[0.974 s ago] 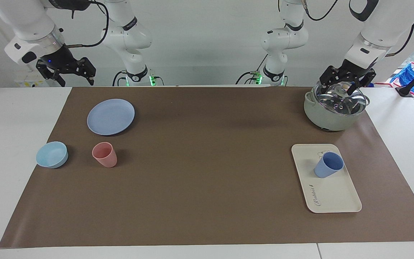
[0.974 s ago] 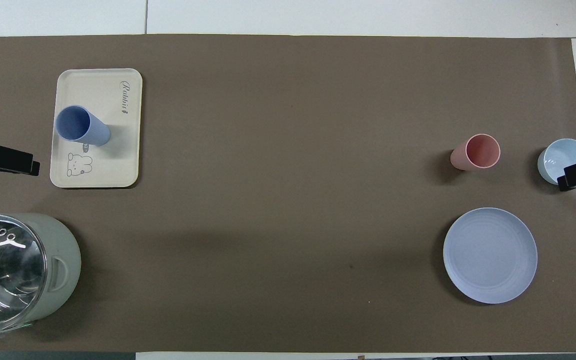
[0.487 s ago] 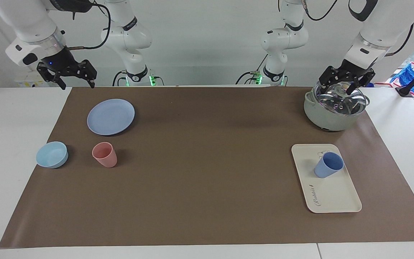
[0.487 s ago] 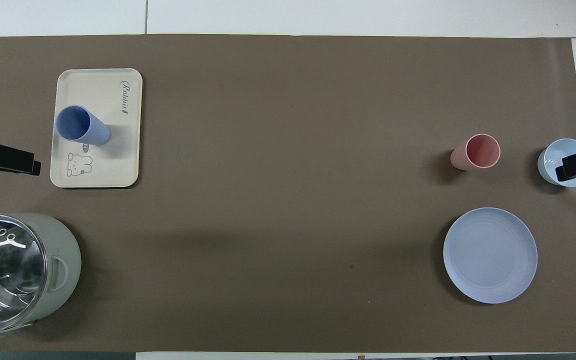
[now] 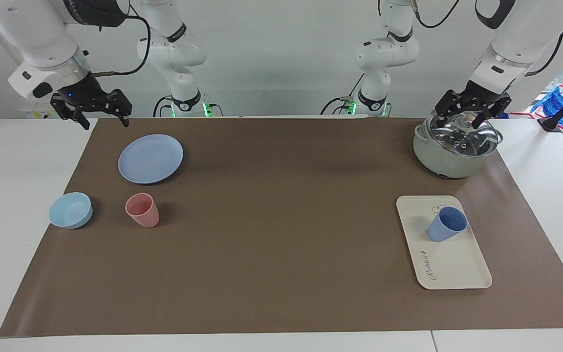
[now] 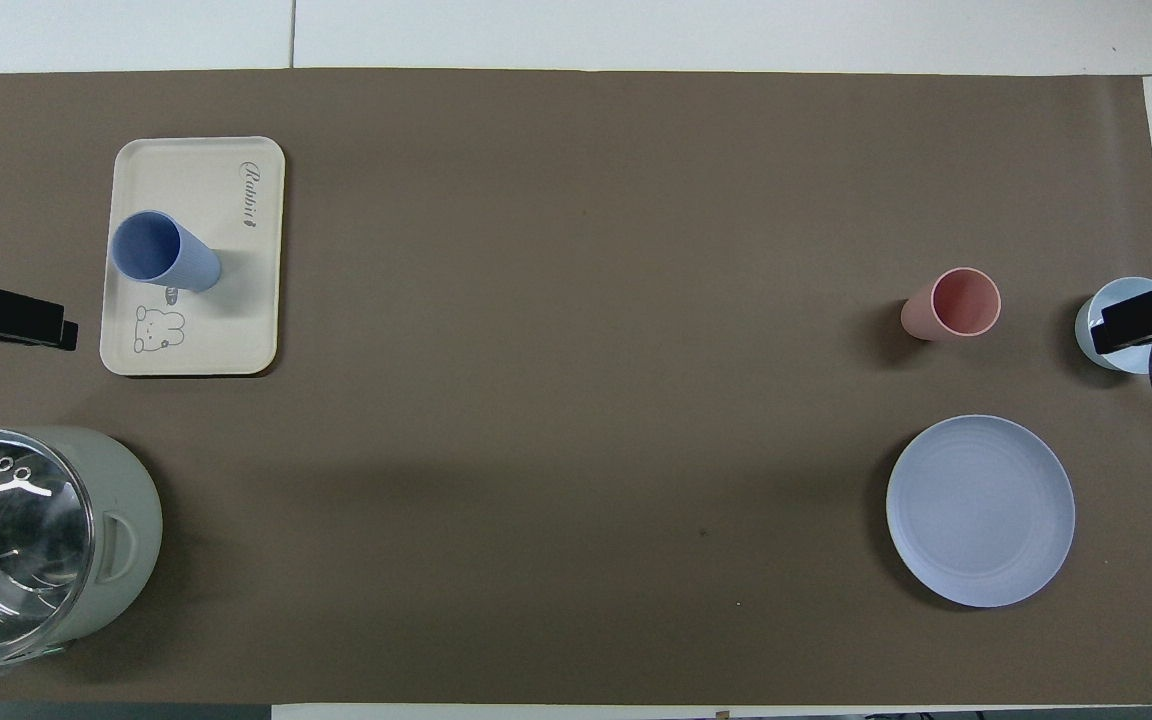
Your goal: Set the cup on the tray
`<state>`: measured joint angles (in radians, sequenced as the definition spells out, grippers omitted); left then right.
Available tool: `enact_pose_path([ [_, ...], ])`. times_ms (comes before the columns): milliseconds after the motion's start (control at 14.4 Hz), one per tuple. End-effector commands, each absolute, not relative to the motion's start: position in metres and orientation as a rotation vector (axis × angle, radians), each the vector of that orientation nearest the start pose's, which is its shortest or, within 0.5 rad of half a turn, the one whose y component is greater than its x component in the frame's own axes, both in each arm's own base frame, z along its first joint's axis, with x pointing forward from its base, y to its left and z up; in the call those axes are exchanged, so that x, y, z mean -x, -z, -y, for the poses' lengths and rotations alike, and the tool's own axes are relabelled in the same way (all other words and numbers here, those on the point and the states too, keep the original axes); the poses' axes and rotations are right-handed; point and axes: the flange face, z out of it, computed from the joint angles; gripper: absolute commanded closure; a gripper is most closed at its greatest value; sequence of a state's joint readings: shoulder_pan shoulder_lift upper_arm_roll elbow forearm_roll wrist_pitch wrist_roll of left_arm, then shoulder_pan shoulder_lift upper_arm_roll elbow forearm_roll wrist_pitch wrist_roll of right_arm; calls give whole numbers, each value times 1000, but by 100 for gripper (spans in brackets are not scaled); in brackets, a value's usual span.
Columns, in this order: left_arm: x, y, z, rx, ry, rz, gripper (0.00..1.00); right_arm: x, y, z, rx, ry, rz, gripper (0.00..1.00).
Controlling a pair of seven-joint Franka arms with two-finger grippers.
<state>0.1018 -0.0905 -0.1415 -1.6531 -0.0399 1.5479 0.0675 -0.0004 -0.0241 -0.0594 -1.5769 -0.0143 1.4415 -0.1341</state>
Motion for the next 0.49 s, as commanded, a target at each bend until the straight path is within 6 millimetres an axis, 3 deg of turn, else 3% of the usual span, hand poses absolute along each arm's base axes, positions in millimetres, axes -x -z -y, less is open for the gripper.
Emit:
enact_pose_path([
  [0,-519,-634,27,3157,-30,-148,0,-530,-624,35,3139,-186,149,0],
  [418,-519,-634,26,3158,-30,-143,0,-528,-626,39,3140,-179,137,0],
])
